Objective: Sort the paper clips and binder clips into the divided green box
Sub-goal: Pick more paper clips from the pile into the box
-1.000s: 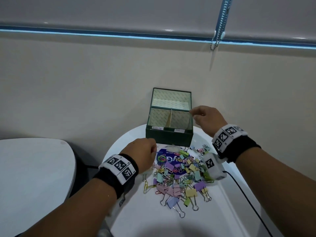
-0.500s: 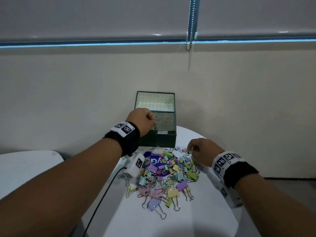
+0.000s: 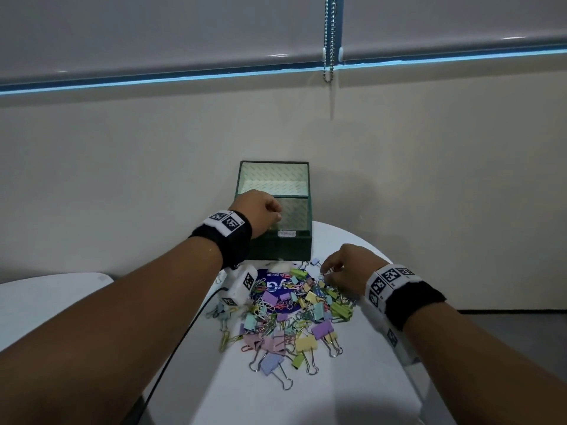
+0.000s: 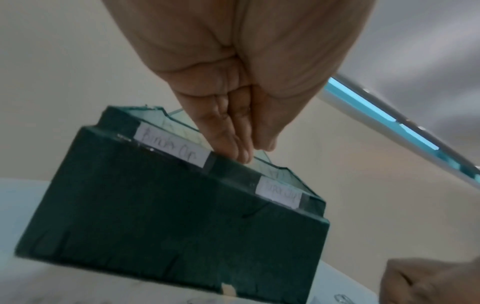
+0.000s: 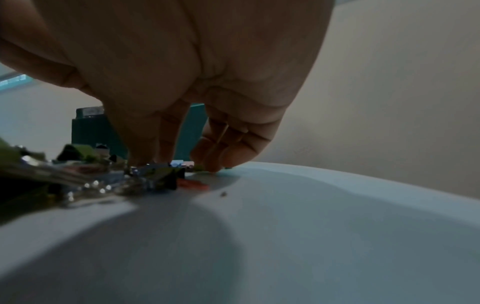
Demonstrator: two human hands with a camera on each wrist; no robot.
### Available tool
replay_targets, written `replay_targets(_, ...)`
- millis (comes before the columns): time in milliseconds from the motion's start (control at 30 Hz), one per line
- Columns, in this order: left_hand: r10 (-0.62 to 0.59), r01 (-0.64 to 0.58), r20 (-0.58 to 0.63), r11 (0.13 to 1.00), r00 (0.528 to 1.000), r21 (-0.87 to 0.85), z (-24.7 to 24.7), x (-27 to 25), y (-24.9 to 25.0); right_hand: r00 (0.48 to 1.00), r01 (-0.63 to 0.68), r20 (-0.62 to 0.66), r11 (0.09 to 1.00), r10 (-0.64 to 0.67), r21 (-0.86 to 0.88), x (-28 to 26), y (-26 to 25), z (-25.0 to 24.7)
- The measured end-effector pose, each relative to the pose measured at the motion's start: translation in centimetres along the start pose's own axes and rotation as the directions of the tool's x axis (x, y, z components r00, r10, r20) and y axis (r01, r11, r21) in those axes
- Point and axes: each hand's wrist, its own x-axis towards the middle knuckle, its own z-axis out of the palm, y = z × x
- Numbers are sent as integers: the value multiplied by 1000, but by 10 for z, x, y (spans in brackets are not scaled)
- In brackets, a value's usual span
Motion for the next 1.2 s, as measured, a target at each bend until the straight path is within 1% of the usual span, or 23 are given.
replay_targets(67,89,-89,-10,996,996,9,-6,-14,0,1000,11,-15,1000,-11,-1,3,-2,1)
replay_targets(100,134,-134,15,991,991,16,-9,-23,0,1000,11,-14,1000,-11,3,3,-3,1)
replay_targets(133,171,-173,70,984,983,33,-12,-32,-1,1000,6,-7,1000,-6,-1,3,-3,0)
replay_targets(167,187,-201,159,977,969,72,-14,-41,-3,1000,4,-2,1000,-4,-8,3,-3,0)
replay_targets(200,183,-224,267,965,946,134,-14,-48,-7,1000,2,-4,1000,-2,-17,3,-3,0)
replay_targets(267,128,-277,454,920,882,277,-11,-58,-16,1000,-5,-6,1000,5,-26,4,-4,0)
replay_targets(300,92,-297,510,894,855,335,-8,-61,-21,1000,-8,-5,1000,8,-31,5,-5,1)
replay_targets(333,63,-307,539,874,840,376,-4,-63,-26,1000,-9,-3,999,9,-36,6,-7,1)
replay_targets(400,32,-305,547,857,836,415,4,-64,-32,1000,3,5,998,-3,-60,6,-10,1)
replay_targets(467,30,-294,523,854,852,430,13,-65,-33,1000,5,8,997,-5,-83,7,-13,2)
replay_targets(567,50,-288,492,860,869,422,23,-66,-31,999,0,37,998,2,-69,10,-13,6)
replay_targets(700,49,-270,495,882,868,387,29,-67,-30,998,4,64,999,-2,-35,11,-13,9)
replay_targets(800,48,-254,485,894,873,369,26,-68,-34,998,25,61,999,-22,-48,10,-14,10)
replay_targets(867,41,-212,455,920,889,330,21,-67,-39,998,55,45,997,-53,-47,10,-12,10)
replay_targets(933,27,-143,414,958,910,250,14,-65,-47,996,79,44,996,-77,-40,9,-10,9)
replay_targets(1033,-47,22,381,997,923,71,2,-61,-61,995,86,61,995,-82,-56,9,-11,9)
replay_targets(1100,-117,159,388,984,914,-77,-5,-60,-69,994,89,66,992,-84,-93,9,-13,10)
replay_targets(1200,-165,297,412,913,896,-280,-10,-62,-75,996,82,52,990,-77,-112,7,-15,10)
